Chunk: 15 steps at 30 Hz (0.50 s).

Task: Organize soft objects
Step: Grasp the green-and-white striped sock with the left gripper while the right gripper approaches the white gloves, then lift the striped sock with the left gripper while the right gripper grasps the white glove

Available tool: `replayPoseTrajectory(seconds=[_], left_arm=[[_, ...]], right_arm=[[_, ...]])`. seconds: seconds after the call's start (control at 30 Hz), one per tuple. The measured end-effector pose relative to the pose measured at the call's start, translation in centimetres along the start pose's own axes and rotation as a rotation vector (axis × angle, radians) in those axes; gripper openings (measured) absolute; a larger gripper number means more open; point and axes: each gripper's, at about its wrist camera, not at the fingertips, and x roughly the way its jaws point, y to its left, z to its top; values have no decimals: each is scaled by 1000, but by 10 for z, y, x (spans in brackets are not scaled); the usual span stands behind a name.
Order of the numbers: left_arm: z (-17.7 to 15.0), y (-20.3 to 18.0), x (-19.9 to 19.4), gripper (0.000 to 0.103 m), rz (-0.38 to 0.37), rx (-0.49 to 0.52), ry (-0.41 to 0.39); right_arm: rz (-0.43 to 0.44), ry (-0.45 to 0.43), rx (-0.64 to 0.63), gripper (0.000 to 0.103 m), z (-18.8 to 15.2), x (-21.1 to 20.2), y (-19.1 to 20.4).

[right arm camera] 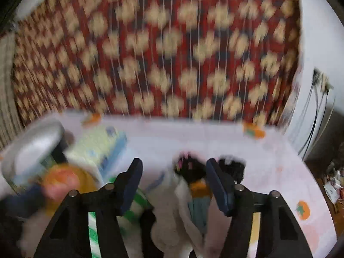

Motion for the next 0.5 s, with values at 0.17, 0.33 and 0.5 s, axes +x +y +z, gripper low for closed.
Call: replayPoseTrajectory(seconds=[0.17,0.33,0.5], left_arm=[[-10,-1,16,26,-4,11,104],[-22,-6,28,75,-29,-9,195],[-34,-12,44,76,-25,-18,297]], right_arm=[[-38,225,-22,63,-16,59,2],[-132,331,-109,55,-32,82,7],[-114,377,-194,21,-42,81,9]])
